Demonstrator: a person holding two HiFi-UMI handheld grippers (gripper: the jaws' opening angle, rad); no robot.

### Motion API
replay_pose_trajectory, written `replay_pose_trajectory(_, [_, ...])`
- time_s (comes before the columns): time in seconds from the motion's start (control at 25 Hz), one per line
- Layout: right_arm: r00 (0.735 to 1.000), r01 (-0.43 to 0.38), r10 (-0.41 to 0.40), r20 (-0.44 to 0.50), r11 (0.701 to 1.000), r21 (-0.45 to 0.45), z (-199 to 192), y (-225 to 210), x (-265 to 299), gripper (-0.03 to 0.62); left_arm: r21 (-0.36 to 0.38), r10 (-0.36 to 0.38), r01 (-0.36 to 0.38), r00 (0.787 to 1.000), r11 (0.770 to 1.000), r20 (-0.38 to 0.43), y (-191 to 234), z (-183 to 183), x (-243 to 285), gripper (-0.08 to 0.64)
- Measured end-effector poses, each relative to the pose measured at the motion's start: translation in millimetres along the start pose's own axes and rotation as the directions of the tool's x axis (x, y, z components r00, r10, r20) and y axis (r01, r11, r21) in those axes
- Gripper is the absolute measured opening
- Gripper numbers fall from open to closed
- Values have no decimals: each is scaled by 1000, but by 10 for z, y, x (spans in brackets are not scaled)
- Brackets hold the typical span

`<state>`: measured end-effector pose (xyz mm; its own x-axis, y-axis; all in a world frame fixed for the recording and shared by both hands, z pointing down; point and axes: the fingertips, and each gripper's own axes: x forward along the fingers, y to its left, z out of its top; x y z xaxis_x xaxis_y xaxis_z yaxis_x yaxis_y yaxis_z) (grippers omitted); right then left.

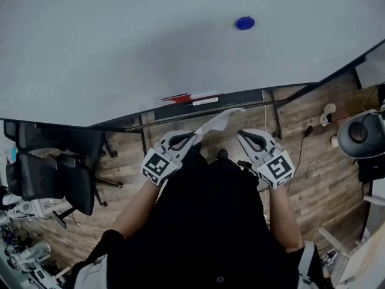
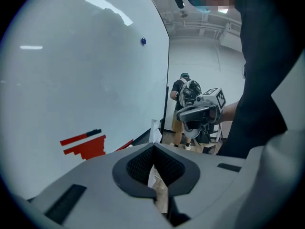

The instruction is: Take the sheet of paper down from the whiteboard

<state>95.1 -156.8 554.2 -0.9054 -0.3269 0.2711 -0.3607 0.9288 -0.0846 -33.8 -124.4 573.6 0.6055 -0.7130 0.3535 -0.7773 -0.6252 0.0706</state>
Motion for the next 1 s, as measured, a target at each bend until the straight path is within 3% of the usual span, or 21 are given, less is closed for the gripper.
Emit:
replay_pose_trajectory(0.16, [999, -45, 45, 6, 998, 34, -31, 36, -40, 25, -44, -40, 41, 999, 998, 4, -77, -48, 60, 11])
replay_pose_trajectory(0.48, [998, -67, 67, -1, 997, 40, -76, 113, -64, 23, -10, -128, 128, 992, 992, -4, -272, 28, 121, 11])
replay_pose_trajectory(1.0, [998, -62, 61, -29, 998, -16, 48, 119, -76, 23, -6, -124, 124, 992, 992, 18, -311, 95, 83, 11])
